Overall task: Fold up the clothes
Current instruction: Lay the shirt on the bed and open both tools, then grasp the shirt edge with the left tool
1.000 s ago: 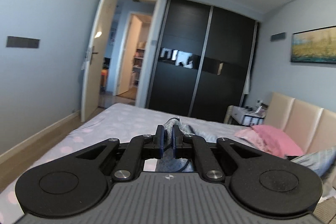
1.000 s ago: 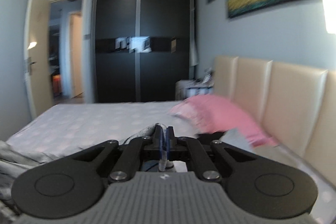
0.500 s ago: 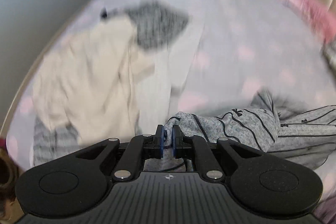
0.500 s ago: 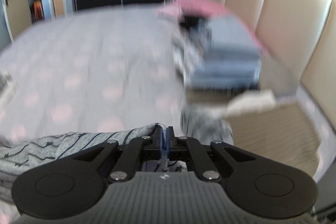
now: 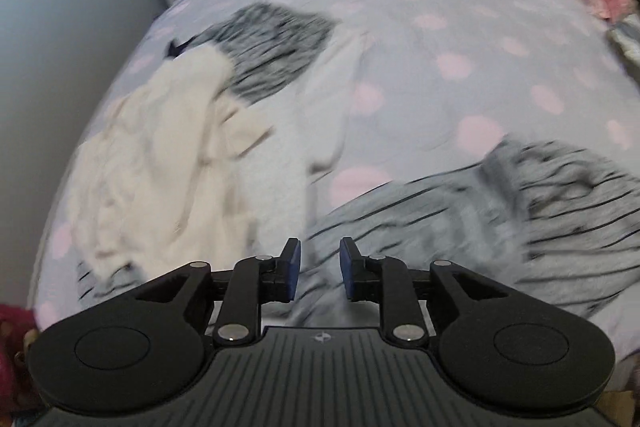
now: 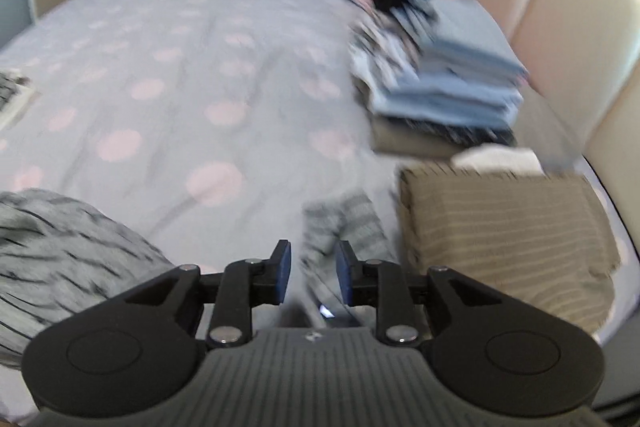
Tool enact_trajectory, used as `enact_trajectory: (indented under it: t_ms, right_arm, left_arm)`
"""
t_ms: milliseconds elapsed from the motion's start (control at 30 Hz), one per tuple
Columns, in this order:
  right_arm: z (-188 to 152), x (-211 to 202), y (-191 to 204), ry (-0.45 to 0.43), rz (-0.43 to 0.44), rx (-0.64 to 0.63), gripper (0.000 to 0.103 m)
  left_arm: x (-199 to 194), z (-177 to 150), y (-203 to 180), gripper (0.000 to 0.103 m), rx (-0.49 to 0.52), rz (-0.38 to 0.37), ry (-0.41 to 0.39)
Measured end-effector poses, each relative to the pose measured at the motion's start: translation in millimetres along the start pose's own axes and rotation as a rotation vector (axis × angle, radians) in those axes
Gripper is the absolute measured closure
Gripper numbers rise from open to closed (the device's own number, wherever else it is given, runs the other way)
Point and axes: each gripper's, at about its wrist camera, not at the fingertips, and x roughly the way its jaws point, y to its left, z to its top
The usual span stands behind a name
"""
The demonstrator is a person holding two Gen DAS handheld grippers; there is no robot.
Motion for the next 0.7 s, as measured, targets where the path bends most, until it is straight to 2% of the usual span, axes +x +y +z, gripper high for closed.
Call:
enact_trajectory:
  t_ms: [100,333,400,500,700]
  right_arm:
    - [7.7,-2.9,15.5,-0.039,0.062,-0.031,0.072]
    - [4.4,20.2,62.5,-0.026,0.144,-0.110,0.069]
    - [1.4,28.6,67.6,-0.009,0.167,-0.117,0.069]
    - [-2.7,43.5,70.2,0.026,0.199,-0.122,0.067]
    - [-14.2,65.5,70.4,0.117,0.307,-0.078,0.054]
  left_arm:
    - [5.5,6.8,-33.6,0.082,0.055,-0.079,-0.012]
    - [35.5,-5.2,-113.3,0.073,0.194,-0.235,0.015]
    - [44.7,-12.8,-128.8,0.071,0.245,-0.225,0.023]
    - [62.0,-18.8,-139.9,0.065,0.286,-0.160,0.034]
    - [84.4,-20.9,-136.7,0.062,0.249,-0.147,0.078]
